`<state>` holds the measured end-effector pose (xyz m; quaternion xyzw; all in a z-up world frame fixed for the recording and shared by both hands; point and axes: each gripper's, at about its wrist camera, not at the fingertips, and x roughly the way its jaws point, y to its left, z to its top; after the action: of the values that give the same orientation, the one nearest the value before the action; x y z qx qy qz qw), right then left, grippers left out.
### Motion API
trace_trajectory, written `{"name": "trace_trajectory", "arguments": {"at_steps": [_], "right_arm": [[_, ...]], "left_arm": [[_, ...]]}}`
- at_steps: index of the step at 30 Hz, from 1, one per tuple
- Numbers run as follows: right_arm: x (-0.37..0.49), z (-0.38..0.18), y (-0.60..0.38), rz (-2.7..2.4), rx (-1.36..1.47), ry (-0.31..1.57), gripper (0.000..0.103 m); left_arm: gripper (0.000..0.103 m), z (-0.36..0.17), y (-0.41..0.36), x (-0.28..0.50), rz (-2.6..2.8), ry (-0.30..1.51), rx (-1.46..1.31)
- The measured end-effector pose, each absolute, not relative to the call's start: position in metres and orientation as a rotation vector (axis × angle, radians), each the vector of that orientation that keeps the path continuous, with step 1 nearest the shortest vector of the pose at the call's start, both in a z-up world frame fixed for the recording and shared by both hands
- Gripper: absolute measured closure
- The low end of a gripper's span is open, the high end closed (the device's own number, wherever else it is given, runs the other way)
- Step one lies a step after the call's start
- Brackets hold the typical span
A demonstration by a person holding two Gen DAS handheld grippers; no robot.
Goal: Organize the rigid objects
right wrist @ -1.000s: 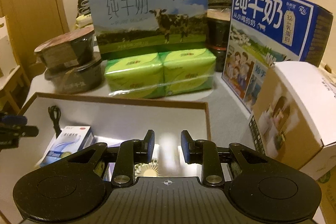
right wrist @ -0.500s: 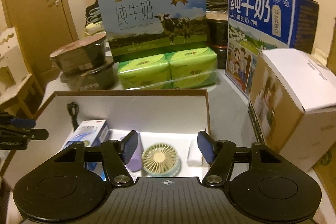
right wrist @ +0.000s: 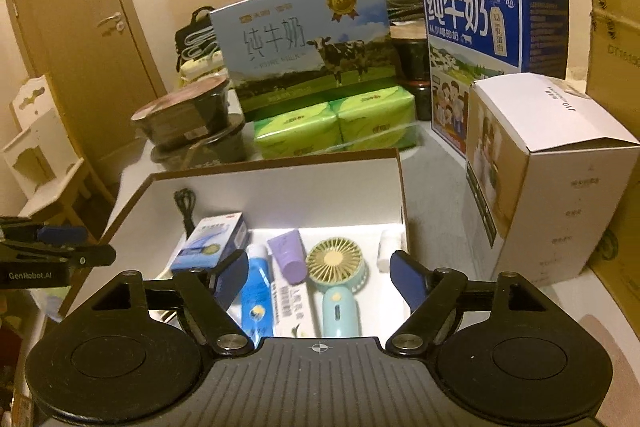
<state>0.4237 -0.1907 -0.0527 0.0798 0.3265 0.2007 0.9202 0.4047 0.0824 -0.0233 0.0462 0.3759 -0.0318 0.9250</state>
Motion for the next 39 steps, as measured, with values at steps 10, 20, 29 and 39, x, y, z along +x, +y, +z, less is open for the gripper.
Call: {"name": "trace_trajectory", "arguments": {"at_steps": [10,20,29,39], "right_arm": [[0.357,-0.034,-0.188,0.448,0.194,0.655,0.025],[0.293,-0.024,-0.196,0.409,0.219,0.679,0.025],[0.241,-0.019,-0.198,0.401,0.250,0.691,0.025],[0.195,-0.018,-0.196,0.396,0.255,0.710,0.025]], "left_arm": [[0.048,0.002,0.068,0.340,-0.106,0.746,0.031],[0.048,0.010,0.051,0.264,-0.105,0.762,0.001],[0.048,0.015,0.042,0.213,-0.086,0.771,-0.026],[0.048,0.017,0.027,0.168,-0.069,0.769,-0.029]]}}
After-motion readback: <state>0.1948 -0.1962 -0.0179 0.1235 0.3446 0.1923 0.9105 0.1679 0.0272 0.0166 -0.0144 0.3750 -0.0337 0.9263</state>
